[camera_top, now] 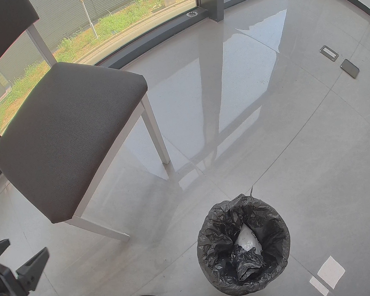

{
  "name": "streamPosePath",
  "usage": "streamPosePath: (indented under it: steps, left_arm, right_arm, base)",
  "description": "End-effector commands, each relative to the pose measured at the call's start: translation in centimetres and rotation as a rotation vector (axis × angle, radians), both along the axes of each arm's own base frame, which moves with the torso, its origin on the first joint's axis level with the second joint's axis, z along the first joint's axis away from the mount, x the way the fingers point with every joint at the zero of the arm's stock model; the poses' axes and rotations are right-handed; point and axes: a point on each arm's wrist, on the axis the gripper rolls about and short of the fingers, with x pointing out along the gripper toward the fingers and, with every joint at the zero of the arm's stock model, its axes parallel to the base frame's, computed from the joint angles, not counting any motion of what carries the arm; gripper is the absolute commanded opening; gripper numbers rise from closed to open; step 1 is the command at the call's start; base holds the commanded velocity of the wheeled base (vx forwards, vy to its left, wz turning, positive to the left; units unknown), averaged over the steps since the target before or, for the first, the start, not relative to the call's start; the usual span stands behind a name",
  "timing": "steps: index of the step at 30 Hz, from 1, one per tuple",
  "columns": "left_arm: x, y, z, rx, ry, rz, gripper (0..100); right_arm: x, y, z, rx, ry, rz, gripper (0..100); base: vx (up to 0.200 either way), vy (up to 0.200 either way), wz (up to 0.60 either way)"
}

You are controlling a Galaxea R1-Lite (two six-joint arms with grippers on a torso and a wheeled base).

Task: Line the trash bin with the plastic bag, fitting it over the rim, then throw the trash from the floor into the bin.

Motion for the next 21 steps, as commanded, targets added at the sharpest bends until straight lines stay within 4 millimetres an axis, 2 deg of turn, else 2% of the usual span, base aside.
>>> streamPosePath:
  steps: [1, 5, 7, 9, 10, 13, 14, 18, 21]
  left_arm:
    - [-5.8, 3.5, 2.6, -0.065, -0.173, 0.116, 100]
    - [-7.8, 4.3, 2.1, -0.045, -0.211, 0.214, 100]
    - [-9.4, 4.6, 1.4, -0.031, -0.227, 0.279, 100]
    - [-10.3, 4.8, 0.8, -0.031, -0.229, 0.304, 100]
    - [-11.4, 4.9, 0.0, -0.030, -0.231, 0.332, 100]
    - [-13.2, 5.0, -1.8, -0.021, -0.221, 0.383, 100]
    - [-14.3, 4.8, -2.9, -0.006, -0.204, 0.420, 100]
    - [-16.5, 4.0, -5.1, 0.011, -0.183, 0.526, 100]
    - [-17.5, 3.6, -6.2, -0.011, -0.178, 0.572, 100]
  right_arm:
    - [-6.0, -0.5, 0.7, 0.003, -0.196, -0.046, 100]
    - [-8.7, -0.5, 0.5, -0.001, -0.239, -0.094, 100]
    - [-10.7, -0.3, 0.3, -0.002, -0.251, -0.137, 100]
    - [-11.8, -0.2, 0.0, 0.004, -0.256, -0.153, 100]
    - [-13.4, 0.0, -0.8, 0.004, -0.270, -0.165, 100]
    - [-15.9, 0.3, -2.3, 0.000, -0.291, -0.177, 100]
    - [-17.0, 0.6, -2.9, -0.003, -0.288, -0.195, 100]
    - [-18.4, 1.1, -2.8, 0.006, -0.280, -0.236, 100]
    - [-18.1, 1.2, -2.7, 0.010, -0.289, -0.251, 100]
  base:
    - [0.000, 0.000, 0.00]
    - [0.000, 0.000, 0.00]
    - [0.000, 0.000, 0.00]
    - [0.000, 0.000, 0.00]
    - [0.000, 0.000, 0.00]
    - [0.000, 0.000, 0.00]
    - [0.000, 0.000, 0.00]
    - [0.000, 0.000, 0.00]
    - [0.000, 0.000, 0.00]
